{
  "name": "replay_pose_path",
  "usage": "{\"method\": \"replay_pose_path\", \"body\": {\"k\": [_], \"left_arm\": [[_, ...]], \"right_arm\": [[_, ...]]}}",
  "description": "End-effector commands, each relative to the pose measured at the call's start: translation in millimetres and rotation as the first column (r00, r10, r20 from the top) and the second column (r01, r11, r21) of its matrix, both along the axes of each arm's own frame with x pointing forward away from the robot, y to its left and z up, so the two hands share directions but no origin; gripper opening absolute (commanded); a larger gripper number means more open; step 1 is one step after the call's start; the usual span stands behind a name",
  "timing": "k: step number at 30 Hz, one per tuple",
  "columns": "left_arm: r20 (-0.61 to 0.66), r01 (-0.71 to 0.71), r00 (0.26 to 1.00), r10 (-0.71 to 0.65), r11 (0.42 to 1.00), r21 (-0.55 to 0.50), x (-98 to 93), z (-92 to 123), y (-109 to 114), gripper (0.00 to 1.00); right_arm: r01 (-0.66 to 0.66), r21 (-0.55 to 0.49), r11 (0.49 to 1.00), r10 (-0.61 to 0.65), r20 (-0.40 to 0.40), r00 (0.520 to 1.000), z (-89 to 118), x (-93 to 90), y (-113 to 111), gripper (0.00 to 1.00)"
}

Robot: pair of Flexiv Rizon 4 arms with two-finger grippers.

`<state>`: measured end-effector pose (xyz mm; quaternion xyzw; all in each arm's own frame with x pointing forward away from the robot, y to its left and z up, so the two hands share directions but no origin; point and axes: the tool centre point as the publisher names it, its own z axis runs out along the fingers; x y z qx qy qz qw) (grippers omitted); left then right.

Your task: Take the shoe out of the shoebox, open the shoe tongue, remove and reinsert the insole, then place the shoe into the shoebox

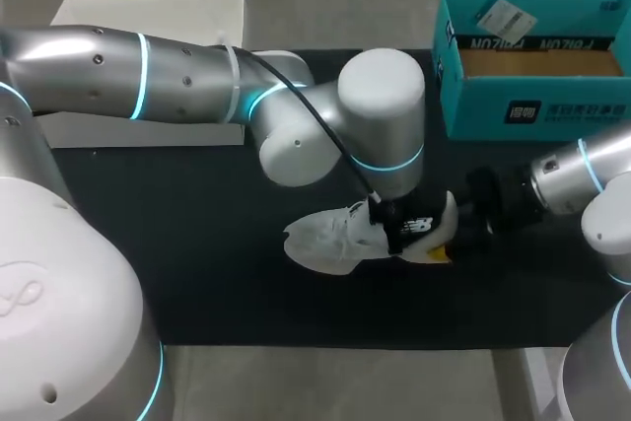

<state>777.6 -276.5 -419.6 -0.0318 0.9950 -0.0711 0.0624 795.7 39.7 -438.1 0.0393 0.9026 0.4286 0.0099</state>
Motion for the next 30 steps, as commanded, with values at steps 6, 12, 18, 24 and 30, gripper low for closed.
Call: {"method": "replay_pose_path", "body": {"k": [6,12,18,24,30], "left_arm": [[0.144,-0.040,0.989,0.043,0.999,-0.024,19.6,-37.7,-15.2,0.50],[0.192,-0.095,0.976,0.101,0.995,-0.040,30.7,-42.9,-14.2,0.49],[0.256,-0.151,0.953,0.162,0.987,-0.062,37.1,-37.1,-13.3,0.54],[0.274,-0.157,0.946,0.172,0.985,-0.078,36.2,-32.1,-14.9,0.58],[0.247,-0.164,0.953,0.175,0.984,-0.064,37.0,-40.4,-16.6,0.49]], "right_arm": [[0.002,-0.002,1.000,-0.002,0.000,1.000,-3.2,0.5,3.0,0.00],[0.002,-0.002,1.000,-0.002,0.000,1.000,-3.2,0.5,3.0,0.00],[0.002,-0.002,1.000,-0.002,0.000,1.000,-3.2,0.5,3.0,0.00],[0.002,-0.002,1.000,-0.002,0.000,1.000,-3.2,0.5,3.0,0.00],[0.002,-0.002,1.000,-0.002,0.000,1.000,-3.2,0.5,3.0,0.00]]}}
